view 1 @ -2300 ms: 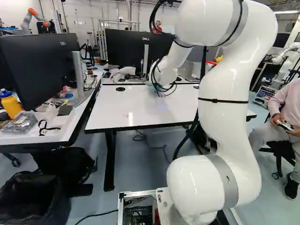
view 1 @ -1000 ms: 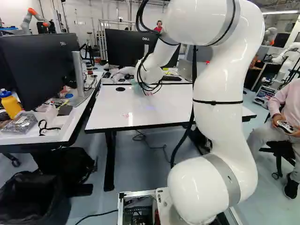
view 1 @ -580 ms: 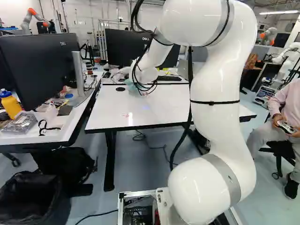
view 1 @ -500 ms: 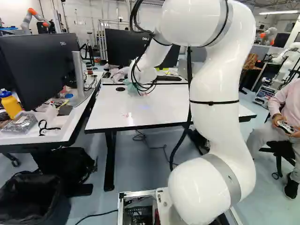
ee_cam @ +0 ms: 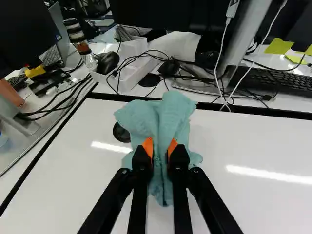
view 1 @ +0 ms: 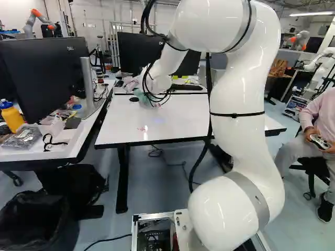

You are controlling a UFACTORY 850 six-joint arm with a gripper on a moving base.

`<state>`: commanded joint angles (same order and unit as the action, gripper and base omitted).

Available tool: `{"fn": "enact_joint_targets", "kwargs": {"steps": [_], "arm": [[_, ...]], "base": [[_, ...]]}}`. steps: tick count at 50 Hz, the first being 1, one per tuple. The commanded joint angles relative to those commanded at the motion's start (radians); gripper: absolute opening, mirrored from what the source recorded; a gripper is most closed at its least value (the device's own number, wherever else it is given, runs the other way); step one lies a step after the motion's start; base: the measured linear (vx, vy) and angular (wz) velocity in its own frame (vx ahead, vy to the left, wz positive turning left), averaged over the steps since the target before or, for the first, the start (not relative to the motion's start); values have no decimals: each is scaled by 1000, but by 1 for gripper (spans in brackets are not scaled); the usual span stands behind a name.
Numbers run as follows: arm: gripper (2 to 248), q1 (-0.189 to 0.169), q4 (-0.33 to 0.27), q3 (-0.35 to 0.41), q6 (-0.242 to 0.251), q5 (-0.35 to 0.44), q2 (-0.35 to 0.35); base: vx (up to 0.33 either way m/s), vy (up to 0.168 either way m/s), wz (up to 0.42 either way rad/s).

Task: Clean the table with the green towel

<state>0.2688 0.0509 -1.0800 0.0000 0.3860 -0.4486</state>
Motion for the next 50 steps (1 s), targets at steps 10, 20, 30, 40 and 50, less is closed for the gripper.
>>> {"fn": "enact_joint_targets", "kwargs": {"steps": [10,20,30,40,50], "arm": [[51,0,0,0,0,-13,0],[51,0,0,0,0,-29,0],[51,0,0,0,0,-52,0],[51,0,0,0,0,-79,0],[51,0,0,0,0,-107,0]], "base": [[0,0,0],[0,0,0],[0,0,0],[0,0,0],[0,0,0]]}}
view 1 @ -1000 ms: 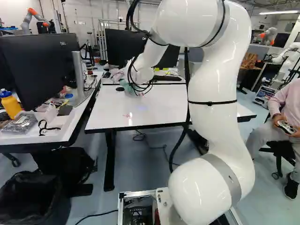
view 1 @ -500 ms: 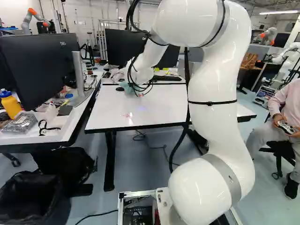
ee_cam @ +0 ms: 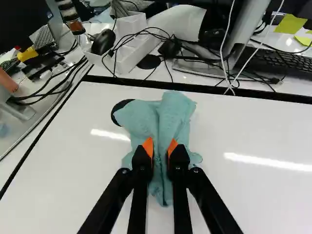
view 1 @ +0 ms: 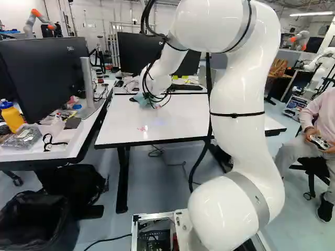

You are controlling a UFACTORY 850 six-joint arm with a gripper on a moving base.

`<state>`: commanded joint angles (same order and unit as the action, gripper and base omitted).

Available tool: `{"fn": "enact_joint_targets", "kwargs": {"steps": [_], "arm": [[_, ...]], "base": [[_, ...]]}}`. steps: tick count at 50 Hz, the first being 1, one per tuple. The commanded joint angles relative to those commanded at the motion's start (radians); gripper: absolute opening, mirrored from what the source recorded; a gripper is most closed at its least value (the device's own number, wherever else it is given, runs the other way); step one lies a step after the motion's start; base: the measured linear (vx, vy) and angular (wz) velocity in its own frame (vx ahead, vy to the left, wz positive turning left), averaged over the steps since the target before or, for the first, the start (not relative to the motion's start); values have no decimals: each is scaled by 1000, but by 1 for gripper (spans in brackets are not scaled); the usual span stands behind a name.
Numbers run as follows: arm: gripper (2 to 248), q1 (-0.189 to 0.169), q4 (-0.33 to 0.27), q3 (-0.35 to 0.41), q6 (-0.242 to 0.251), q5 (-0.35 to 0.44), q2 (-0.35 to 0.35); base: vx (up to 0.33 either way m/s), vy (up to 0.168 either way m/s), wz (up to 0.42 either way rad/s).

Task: Clean the table with the green towel

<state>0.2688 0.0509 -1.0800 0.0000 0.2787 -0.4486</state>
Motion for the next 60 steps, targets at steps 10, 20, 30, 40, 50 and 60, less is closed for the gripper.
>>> {"fn": "enact_joint_targets", "kwargs": {"steps": [10,20,30,40,50,60], "arm": [[51,0,0,0,0,-27,0],[51,0,0,0,0,-55,0],[51,0,0,0,0,-82,0],[51,0,0,0,0,-110,0],[51,0,0,0,0,-137,0],[51,0,0,0,0,-151,0]], "base": [[0,0,0],[0,0,0],[0,0,0],[0,0,0],[0,0,0],[0,0,0]]}}
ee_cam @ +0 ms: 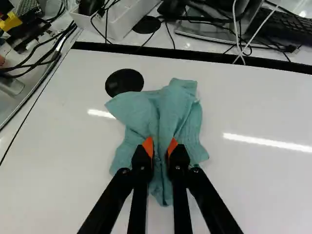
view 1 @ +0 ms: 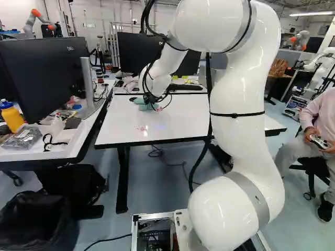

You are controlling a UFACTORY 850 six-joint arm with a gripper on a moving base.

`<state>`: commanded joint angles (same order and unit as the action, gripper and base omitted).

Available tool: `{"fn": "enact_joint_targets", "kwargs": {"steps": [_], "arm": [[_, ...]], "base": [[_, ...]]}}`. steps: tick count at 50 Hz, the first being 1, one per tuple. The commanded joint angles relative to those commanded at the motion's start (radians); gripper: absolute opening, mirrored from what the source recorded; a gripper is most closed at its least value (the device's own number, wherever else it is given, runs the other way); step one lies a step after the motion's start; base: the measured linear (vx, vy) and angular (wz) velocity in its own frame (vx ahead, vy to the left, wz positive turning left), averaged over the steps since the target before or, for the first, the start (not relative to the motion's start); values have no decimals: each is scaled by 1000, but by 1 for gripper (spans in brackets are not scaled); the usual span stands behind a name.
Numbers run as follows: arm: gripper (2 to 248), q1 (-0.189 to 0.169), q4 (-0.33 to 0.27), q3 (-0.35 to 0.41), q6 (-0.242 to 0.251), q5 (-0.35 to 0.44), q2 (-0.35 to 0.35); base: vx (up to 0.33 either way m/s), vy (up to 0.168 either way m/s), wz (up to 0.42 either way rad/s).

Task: Clean the table with the green towel

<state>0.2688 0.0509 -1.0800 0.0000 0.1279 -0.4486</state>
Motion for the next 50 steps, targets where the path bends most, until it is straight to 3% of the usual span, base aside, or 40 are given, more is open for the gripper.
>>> {"fn": "enact_joint_targets", "kwargs": {"steps": [50], "arm": [[51,0,0,0,0,-10,0]], "base": [[0,0,0]]}}
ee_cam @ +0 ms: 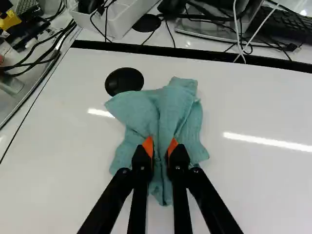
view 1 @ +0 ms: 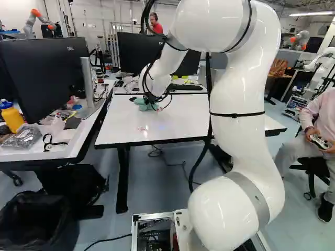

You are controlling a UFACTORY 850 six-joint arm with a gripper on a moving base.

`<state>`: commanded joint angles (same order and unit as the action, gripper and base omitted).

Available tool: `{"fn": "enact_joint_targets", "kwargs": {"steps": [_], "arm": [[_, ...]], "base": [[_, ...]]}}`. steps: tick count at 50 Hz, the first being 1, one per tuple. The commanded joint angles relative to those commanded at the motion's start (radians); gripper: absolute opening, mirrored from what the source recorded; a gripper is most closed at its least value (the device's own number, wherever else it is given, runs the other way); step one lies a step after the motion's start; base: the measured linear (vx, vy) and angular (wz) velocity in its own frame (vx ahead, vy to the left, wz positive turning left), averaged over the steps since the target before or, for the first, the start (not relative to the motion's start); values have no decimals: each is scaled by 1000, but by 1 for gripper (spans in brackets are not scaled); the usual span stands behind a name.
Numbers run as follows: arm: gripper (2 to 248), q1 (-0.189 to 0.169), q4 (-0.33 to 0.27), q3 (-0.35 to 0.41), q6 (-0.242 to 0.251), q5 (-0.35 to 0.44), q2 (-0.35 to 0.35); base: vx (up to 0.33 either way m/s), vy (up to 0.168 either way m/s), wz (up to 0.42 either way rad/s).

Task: Clean the table with the green towel

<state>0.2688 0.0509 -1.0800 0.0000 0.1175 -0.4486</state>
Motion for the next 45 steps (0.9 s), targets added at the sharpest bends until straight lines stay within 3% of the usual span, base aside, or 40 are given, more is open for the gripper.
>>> {"fn": "enact_joint_targets", "kwargs": {"steps": [14,31,45], "arm": [[51,-3,0,0,0,0,0],[51,-48,0,-16,0,0,-13],[51,-72,0,-72,0,0,-55]], "base": [[0,0,0],[0,0,0],[0,0,0]]}}
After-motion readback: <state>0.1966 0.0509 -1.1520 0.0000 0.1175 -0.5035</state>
